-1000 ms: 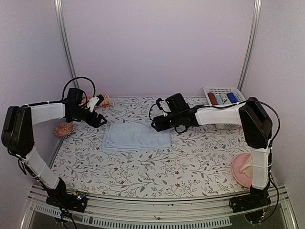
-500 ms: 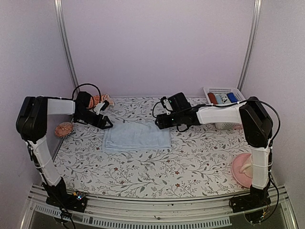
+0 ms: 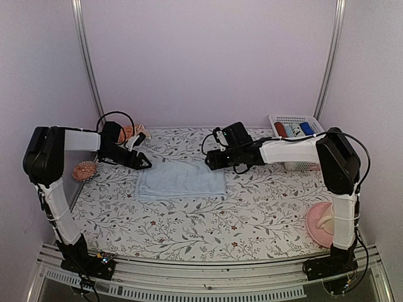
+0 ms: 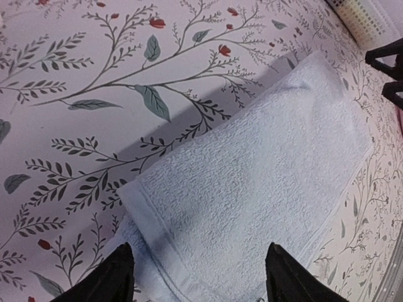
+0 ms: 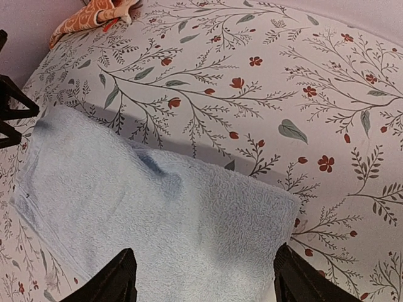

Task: Roll the towels
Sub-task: Smooth out the towel at the center of the board.

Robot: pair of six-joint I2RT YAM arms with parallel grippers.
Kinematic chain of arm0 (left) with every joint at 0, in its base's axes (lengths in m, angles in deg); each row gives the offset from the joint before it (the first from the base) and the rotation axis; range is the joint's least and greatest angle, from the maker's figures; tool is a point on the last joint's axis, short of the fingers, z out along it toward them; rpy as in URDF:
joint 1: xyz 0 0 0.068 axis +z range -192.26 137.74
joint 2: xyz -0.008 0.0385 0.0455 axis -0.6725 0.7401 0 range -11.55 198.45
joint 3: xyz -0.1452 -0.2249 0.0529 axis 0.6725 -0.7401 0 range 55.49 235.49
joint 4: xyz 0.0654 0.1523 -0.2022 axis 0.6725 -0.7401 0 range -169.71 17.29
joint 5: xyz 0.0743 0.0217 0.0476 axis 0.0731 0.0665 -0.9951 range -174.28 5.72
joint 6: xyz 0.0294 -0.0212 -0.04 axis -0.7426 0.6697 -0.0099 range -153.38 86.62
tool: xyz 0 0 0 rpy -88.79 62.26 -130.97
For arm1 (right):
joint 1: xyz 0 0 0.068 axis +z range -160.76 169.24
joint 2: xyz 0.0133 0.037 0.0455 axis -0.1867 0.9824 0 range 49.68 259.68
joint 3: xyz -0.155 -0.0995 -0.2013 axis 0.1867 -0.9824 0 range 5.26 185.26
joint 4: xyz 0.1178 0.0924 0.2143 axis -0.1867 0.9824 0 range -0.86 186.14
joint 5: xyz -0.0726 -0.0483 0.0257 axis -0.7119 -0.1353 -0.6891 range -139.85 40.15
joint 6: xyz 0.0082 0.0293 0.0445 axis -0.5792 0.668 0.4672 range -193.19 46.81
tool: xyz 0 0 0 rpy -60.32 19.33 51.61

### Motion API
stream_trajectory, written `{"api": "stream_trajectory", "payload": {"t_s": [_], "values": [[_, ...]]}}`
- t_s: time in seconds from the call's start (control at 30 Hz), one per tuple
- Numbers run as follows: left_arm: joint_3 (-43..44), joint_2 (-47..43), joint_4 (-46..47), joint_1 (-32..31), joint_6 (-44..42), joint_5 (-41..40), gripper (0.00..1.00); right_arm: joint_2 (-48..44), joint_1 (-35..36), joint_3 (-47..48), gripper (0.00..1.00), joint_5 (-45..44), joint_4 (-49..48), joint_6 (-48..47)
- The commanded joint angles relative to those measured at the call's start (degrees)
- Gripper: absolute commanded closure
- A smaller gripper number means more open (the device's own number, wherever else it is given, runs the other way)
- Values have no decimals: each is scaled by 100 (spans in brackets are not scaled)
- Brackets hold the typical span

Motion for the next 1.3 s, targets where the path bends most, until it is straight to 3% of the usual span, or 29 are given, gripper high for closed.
{"api": "stream_trajectory", "payload": {"t_s": [0.0, 0.53, 0.83, 0.93, 1.1, 1.27], "values": [[-33, -222, 33, -55, -62, 277, 29, 122, -37, -28, 25, -15, 26, 90], [34, 500, -65, -70, 48, -477, 31, 83, -32, -47, 25, 33, 77, 124], [181, 725, -188, -85, 15, -138, 30, 190, -37, 1, 25, -9, 159, 100], [182, 703, -174, -81, 50, -112, 34, 250, -35, 69, 25, -20, 208, 102], [182, 654, -150, -72, 87, -53, 52, 295, -36, 130, 25, -37, 282, 95], [122, 518, -49, -70, 112, -113, 54, 288, -38, 130, 25, -68, 315, 83]]}}
